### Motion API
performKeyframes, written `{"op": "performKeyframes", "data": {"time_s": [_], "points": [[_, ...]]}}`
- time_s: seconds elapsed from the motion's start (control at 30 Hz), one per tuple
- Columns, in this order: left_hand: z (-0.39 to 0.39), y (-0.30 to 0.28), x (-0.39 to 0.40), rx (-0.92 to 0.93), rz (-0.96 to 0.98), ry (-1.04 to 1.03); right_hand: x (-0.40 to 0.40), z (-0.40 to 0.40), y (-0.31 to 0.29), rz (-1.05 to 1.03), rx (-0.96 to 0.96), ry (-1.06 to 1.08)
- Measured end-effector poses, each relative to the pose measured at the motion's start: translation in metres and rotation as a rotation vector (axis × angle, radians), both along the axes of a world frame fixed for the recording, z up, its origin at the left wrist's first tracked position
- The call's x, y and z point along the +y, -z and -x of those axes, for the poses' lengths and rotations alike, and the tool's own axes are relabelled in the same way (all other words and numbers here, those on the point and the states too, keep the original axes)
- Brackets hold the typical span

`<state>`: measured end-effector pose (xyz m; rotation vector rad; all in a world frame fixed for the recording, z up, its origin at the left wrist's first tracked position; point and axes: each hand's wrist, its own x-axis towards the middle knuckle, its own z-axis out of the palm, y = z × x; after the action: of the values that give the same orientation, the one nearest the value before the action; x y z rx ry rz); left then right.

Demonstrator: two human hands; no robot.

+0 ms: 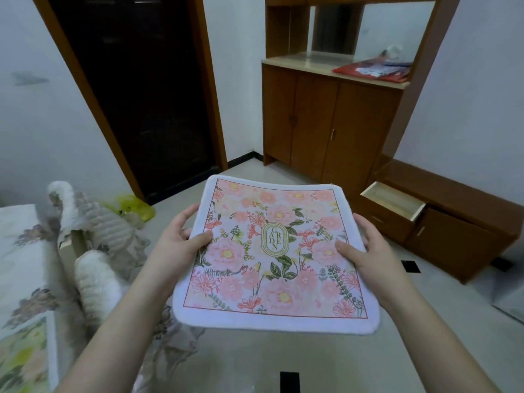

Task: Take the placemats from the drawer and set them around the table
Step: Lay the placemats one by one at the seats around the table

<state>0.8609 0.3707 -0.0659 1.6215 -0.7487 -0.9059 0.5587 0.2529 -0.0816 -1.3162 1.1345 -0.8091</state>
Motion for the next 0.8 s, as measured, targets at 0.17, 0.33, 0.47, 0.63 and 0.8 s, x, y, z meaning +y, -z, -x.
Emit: {"op": "performKeyframes", "data": {"time_s": [0.17, 0.33, 0.47, 0.63, 0.8], "points": [[-0.041, 0.010, -0.032, 0.040, 0.019, -0.080, -0.048, -0.045, -0.007, 0.006, 0.007, -0.060], [-0.086, 0.006, -0.065, 0.065, 0.034, -0.108, -0.097, -0.104, -0.016, 0.047, 0.046, -0.111], [-0.127, 0.001, -0.092, 0.055, 0.024, -0.133, -0.131, -0.149, -0.023, 0.068, 0.059, -0.128], [-0.174, 0.004, -0.115, 0.056, 0.000, -0.179, -0.166, -0.200, -0.018, 0.099, 0.076, -0.171], [-0.205, 0.009, -0.131, 0.038, -0.006, -0.221, -0.198, -0.244, -0.008, 0.061, 0.042, -0.220]]}}
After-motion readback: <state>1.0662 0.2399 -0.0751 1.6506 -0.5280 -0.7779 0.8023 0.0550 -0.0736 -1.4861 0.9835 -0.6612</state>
